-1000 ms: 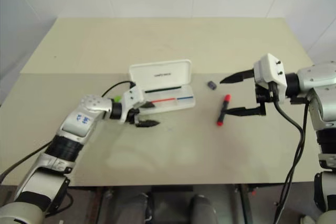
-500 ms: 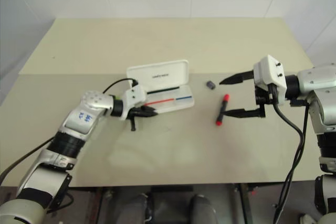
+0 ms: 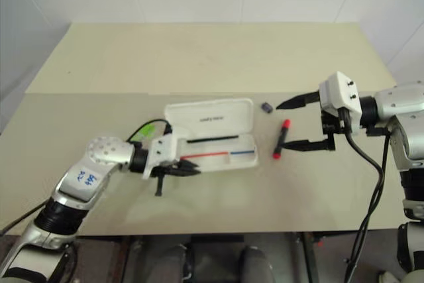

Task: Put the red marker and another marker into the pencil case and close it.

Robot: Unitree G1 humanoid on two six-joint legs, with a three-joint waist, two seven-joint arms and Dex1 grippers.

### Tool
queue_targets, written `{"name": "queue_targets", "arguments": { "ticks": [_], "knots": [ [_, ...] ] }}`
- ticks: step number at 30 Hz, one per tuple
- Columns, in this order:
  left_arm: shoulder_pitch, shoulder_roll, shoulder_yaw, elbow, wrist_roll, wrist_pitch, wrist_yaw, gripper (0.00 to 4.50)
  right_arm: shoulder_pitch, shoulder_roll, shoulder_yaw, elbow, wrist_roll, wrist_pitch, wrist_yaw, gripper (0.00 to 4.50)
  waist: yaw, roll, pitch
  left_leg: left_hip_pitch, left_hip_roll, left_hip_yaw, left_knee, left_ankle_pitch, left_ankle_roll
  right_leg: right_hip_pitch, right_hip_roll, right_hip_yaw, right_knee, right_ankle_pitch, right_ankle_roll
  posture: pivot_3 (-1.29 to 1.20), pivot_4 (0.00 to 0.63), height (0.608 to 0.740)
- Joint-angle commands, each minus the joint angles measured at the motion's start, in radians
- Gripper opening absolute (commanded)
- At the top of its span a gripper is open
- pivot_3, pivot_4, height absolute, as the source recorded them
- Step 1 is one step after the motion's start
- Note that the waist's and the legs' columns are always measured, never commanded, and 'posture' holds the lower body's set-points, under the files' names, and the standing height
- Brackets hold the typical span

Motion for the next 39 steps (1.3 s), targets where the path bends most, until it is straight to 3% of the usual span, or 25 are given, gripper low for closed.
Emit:
{"name": "queue_targets", "arguments": {
  "ticks": [1,12,13,26,34,39],
  "knots": [
    [0.015,0.023,-0.03,-0.052,0.043,-0.032,0.013,0.04,-0.01,-0.002,-0.036,-0.028,0.016,0.005,0.019,4.5,0.0,0.0,0.0,0.0,0.0,0.0,0.0,0.0,0.0,0.0,0.0,0.0,0.0,0.0,0.0,0.0,0.15,0.74],
    [0.018,0.018,-0.048,-0.039,0.079,-0.033,0.039,0.04,0.005,0.0,-0.034,-0.04,0.011,0.006,0.019,4.5,0.001,0.0,0.0,0.0,0.0,0.0,0.0,0.0,0.0,0.0,0.0,0.0,0.0,0.0,0.0,0.0,0.15,0.74],
    [0.02,0.016,-0.047,-0.043,0.073,-0.024,0.038,0.58,0.005,0.001,-0.033,-0.04,0.01,0.006,0.017,4.5,0.001,0.0,0.0,0.0,0.0,0.0,0.0,0.0,0.0,0.0,0.0,0.0,0.0,0.0,0.0,0.0,0.15,0.74],
    [0.039,0.012,0.007,-0.184,-0.014,0.095,0.057,4.48,0.01,0.013,-0.02,0.009,-0.039,-0.019,0.012,4.5,0.001,0.0,0.0,0.0,0.0,0.0,0.0,0.0,0.0,0.0,0.0,0.0,0.0,0.0,0.0,0.0,0.15,0.74],
    [0.078,0.076,0.151,-0.39,-0.215,0.324,0.072,4.48,0.022,0.023,-0.004,0.087,-0.103,-0.02,-0.015,4.5,-0.001,0.0,0.0,0.0,0.0,-0.001,-0.001,0.0,0.0,0.0,0.0,0.001,0.0,0.0,0.0,0.0,0.15,0.74],
    [0.111,0.144,0.257,-0.454,-0.274,0.384,0.109,4.48,0.009,0.062,0.028,0.12,-0.202,0.086,-0.182,4.5,-0.003,0.0,0.0,0.0,0.0,-0.001,-0.001,0.0,0.0,0.0,0.0,0.001,0.001,0.0,0.0,0.0,0.15,0.74]
  ]
}}
